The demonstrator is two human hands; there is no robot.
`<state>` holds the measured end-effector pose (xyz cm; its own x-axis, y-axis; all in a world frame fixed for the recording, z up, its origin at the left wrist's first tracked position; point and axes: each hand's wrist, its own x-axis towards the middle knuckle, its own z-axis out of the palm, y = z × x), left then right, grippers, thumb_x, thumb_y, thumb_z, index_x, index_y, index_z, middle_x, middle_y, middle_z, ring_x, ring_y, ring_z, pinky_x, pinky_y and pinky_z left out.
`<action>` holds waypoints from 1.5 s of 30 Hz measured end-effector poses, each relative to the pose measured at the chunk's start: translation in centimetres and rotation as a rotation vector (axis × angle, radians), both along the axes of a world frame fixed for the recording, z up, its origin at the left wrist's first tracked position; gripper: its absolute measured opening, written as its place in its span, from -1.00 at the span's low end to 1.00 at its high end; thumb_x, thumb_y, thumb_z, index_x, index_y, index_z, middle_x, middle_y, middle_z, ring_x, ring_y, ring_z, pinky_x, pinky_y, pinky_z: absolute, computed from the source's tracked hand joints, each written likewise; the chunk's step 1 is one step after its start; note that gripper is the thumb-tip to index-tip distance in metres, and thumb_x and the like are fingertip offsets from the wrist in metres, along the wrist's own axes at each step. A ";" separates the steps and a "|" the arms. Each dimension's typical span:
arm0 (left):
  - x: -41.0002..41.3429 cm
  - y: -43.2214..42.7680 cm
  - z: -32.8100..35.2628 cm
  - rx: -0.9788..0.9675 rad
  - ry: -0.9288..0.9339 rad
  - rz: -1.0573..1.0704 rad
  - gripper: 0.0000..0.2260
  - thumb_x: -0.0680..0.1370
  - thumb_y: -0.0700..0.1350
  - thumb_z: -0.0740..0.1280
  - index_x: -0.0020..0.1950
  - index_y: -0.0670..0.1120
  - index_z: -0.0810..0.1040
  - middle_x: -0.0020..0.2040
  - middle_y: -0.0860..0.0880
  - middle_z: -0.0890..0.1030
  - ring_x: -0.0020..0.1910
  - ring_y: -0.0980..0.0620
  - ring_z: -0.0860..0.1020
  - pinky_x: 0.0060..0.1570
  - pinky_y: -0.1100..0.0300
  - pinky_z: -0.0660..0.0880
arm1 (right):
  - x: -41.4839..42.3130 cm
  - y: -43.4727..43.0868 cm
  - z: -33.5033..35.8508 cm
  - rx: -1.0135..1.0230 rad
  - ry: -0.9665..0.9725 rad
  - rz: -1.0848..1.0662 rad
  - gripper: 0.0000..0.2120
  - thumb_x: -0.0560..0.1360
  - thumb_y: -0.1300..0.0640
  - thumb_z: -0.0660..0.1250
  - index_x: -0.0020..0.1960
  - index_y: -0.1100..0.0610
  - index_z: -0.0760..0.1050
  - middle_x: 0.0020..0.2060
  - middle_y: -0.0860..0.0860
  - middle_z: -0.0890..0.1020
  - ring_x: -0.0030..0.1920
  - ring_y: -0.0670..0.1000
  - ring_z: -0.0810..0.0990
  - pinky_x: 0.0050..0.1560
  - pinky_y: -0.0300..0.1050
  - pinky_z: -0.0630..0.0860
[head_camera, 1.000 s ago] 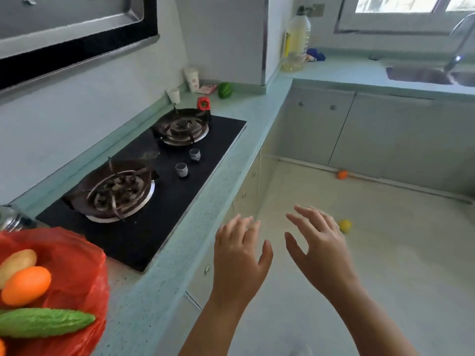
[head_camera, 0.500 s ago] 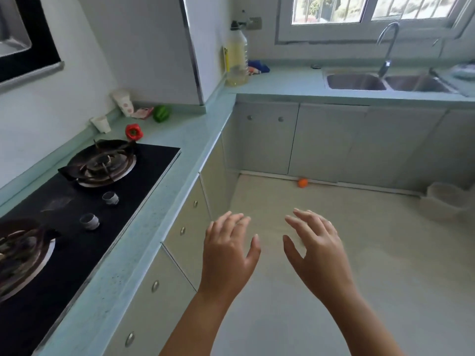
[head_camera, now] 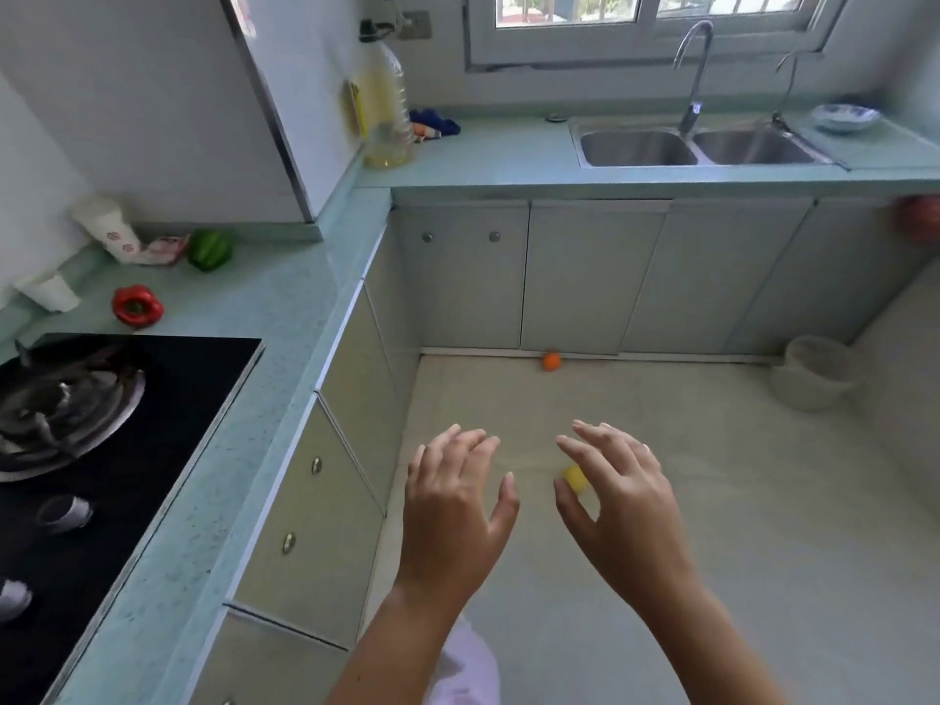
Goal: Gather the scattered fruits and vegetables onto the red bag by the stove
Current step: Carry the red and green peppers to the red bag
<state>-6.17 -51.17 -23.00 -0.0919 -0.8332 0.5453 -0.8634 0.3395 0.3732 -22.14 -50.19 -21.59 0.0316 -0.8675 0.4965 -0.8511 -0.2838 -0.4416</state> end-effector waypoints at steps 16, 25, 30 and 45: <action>11.6 -24.4 1.6 0.026 0.048 0.129 -0.66 0.46 0.00 0.19 0.07 -0.16 0.60 0.05 -0.10 0.62 0.13 -0.14 0.52 0.09 -0.13 0.47 | 11.4 -25.6 2.0 0.056 0.098 0.131 -0.64 0.42 -0.01 0.17 0.07 0.15 0.55 0.08 0.11 0.60 0.14 0.20 0.52 0.06 0.26 0.47; 17.3 -28.6 0.4 0.037 0.024 0.258 -0.67 0.47 0.00 0.19 0.05 -0.15 0.61 0.05 -0.09 0.63 0.12 -0.10 0.51 0.13 0.03 0.34 | 17.3 -32.6 1.1 0.067 0.105 0.270 -0.64 0.42 -0.03 0.16 0.06 0.13 0.55 0.07 0.09 0.60 0.13 0.17 0.51 0.07 0.24 0.47; 21.1 -30.6 -0.5 0.058 0.014 0.385 -0.66 0.48 0.01 0.18 0.07 -0.16 0.60 0.06 -0.11 0.62 0.13 -0.10 0.49 0.14 0.04 0.31 | 21.7 -37.5 0.3 0.069 0.117 0.403 -0.64 0.41 -0.02 0.17 0.05 0.14 0.56 0.06 0.10 0.61 0.11 0.19 0.53 0.07 0.23 0.48; 33.8 -45.5 0.9 0.135 -0.013 0.757 -0.65 0.49 0.00 0.17 0.11 -0.19 0.57 0.13 -0.12 0.57 0.22 -0.13 0.44 0.20 0.01 0.35 | 36.7 -57.0 0.5 0.081 0.098 0.796 -0.63 0.43 -0.03 0.16 0.08 0.14 0.54 0.05 0.08 0.60 0.07 0.15 0.53 0.03 0.06 0.49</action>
<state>27.68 -96.66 -22.06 0.5241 -0.7306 0.4376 -0.8470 -0.3934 0.3576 14.52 -107.21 -21.14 0.6957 -0.5996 0.3955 -0.4432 -0.7916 -0.4206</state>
